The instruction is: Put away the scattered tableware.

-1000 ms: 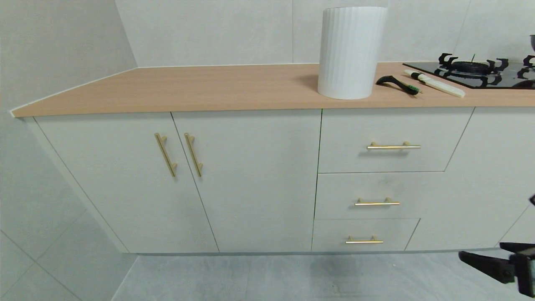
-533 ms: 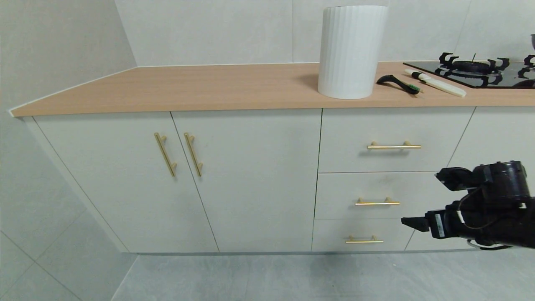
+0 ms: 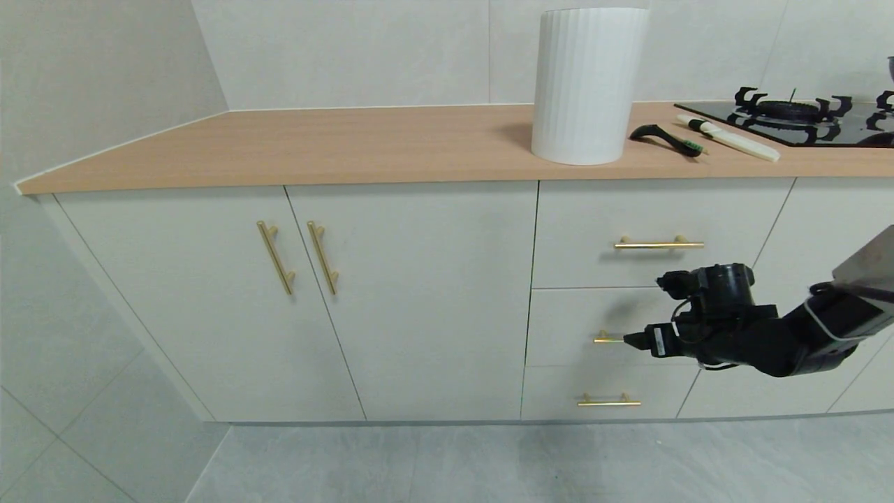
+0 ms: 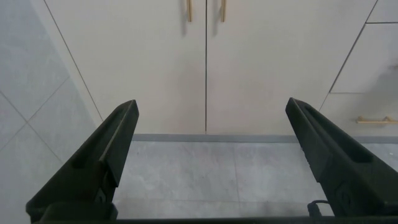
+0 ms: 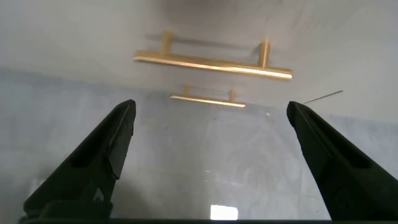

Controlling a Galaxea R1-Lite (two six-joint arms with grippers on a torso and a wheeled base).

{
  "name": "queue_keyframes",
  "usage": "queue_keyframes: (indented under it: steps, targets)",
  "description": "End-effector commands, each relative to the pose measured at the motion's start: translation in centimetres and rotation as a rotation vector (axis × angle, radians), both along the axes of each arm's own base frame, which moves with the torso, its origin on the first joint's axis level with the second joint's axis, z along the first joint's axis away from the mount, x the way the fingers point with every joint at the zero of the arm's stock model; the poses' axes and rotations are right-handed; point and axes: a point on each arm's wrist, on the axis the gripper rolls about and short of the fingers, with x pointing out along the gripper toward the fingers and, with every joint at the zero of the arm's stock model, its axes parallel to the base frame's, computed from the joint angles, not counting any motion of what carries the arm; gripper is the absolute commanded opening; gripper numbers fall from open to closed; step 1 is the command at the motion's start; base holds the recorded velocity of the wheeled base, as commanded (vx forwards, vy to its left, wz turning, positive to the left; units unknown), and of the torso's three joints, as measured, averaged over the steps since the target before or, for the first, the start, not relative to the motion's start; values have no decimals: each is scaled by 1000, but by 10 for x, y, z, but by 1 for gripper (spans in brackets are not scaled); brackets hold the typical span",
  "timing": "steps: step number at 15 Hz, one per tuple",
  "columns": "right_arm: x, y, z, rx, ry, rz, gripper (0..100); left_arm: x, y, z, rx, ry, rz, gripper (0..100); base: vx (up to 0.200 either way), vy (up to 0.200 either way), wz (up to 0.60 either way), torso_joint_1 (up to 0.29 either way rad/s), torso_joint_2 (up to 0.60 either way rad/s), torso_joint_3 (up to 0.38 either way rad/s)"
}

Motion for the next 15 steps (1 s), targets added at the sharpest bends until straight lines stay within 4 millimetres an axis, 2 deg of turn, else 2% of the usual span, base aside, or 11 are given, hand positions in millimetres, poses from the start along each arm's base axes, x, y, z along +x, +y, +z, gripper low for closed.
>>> queue_keyframes:
  steps: [1, 4, 12, 15]
  targets:
    - [17, 3, -38, -16, 4, -23, 100, 0, 0, 0, 0, 0, 1, 100, 0, 0, 0, 0, 0, 0]
    - [26, 2, -50, -7, -105, -35, 100, 0, 0, 0, 0, 0, 1, 100, 0, 0, 0, 0, 0, 0]
    - [41, -4, -57, -43, -139, -121, 100, 0, 0, 0, 0, 0, 1, 100, 0, 0, 0, 0, 0, 0]
    - [46, -5, -66, -44, -130, -141, 100, 0, 0, 0, 0, 0, 1, 100, 0, 0, 0, 0, 0, 0]
